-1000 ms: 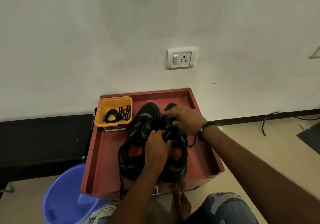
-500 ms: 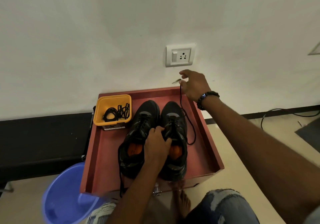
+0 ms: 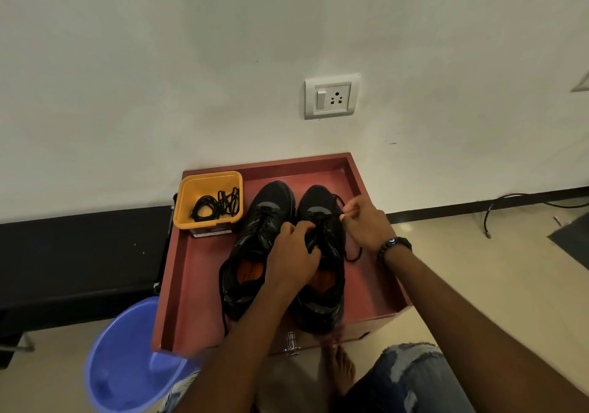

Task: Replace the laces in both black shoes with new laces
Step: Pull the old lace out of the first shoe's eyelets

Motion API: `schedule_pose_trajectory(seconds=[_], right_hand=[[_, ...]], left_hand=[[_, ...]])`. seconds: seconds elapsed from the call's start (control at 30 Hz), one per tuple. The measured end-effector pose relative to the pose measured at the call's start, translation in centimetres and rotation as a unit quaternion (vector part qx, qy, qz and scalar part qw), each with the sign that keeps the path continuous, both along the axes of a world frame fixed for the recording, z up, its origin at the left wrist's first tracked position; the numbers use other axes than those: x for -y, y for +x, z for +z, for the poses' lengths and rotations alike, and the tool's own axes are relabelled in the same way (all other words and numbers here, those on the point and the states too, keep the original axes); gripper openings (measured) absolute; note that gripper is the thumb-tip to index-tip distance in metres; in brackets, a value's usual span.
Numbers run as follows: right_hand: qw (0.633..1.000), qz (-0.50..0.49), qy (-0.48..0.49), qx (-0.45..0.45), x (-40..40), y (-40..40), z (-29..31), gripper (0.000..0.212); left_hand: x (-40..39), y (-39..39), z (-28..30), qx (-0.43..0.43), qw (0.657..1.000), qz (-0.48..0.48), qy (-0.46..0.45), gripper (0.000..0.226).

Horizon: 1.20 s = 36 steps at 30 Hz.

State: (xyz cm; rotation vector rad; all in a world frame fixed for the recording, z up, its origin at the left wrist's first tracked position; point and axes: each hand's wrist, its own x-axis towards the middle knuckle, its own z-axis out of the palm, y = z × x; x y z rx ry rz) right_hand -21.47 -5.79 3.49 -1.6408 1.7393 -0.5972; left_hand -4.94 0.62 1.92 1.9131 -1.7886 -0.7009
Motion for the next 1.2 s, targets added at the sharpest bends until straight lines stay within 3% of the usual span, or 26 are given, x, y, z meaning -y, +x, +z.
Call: schedule_pose_trajectory(seconds=[0.13,0.23,0.4,0.43,0.5,0.57,0.6,0.67,0.73,0.83,1.0,1.03,1.13,1.17,1.2], right_hand=[[0.992,0.108,0.054,-0.028,0.0,0.4,-0.2,0.014],[0.991,0.131,0.02,-0.024,0.0,1.2,0.0,0.032],[0.977,0.209,-0.027,-0.02,0.7,3.1,1.2,0.04],[0.971,0.236,0.002,0.025,0.8,3.4,1.6,0.042],[0.943,0.242,0.088,0.212,0.7,3.6,2.8,0.043],[0.908,0.172,0.126,0.361,0.8,3.3,3.5,0.04],[0.906,0.142,0.119,0.382,0.9,3.0,3.7,0.037],[0.933,0.103,0.084,0.334,1.1,2.2,3.4,0.03],[0.978,0.081,0.035,0.189,1.0,1.2,2.5,0.023],[0.991,0.112,0.055,0.053,0.4,-0.3,0.4,0.012],[0.99,0.133,0.039,-0.001,-0.4,-0.6,-1.1,0.009],[0.991,0.128,0.029,0.005,-0.4,-0.4,-1.0,0.009],[0.991,0.134,0.014,-0.023,-0.5,0.2,-0.5,0.005],[0.99,0.134,0.019,-0.032,-0.5,0.3,-0.4,0.004],[0.991,0.129,0.024,-0.034,-0.5,0.4,-0.3,0.004]], left_hand=[[0.9,0.2,-0.2,-0.013,1.0,-0.019,0.015,0.053],[1.0,0.3,-0.5,-0.024,0.999,-0.022,0.021,0.058],[0.8,0.5,-0.6,-0.068,0.997,-0.014,0.021,0.056],[0.8,0.5,-0.7,-0.074,0.997,-0.011,0.02,0.053],[1.0,0.4,-0.7,-0.089,0.996,0.007,0.013,0.047],[1.4,0.5,-0.6,-0.14,0.989,0.042,0.017,0.042],[1.5,0.5,-0.4,-0.19,0.98,0.058,0.034,0.039],[1.6,0.5,0.3,-0.333,0.935,0.082,0.088,0.032],[1.5,0.3,1.2,-0.435,0.887,0.099,0.119,0.023],[1.5,0.4,2.5,-0.461,0.87,0.143,0.098,0.017],[1.0,2.3,3.8,-0.489,0.836,0.242,0.058,0.016],[0.6,2.6,4.0,-0.518,0.81,0.266,0.064,0.015],[-0.3,4.1,5.1,-0.653,0.672,0.348,0.039,0.019],[-0.4,4.7,5.3,-0.668,0.647,0.367,0.011,0.02],[-0.4,5.1,5.4,-0.655,0.655,0.377,-0.017,0.018]])
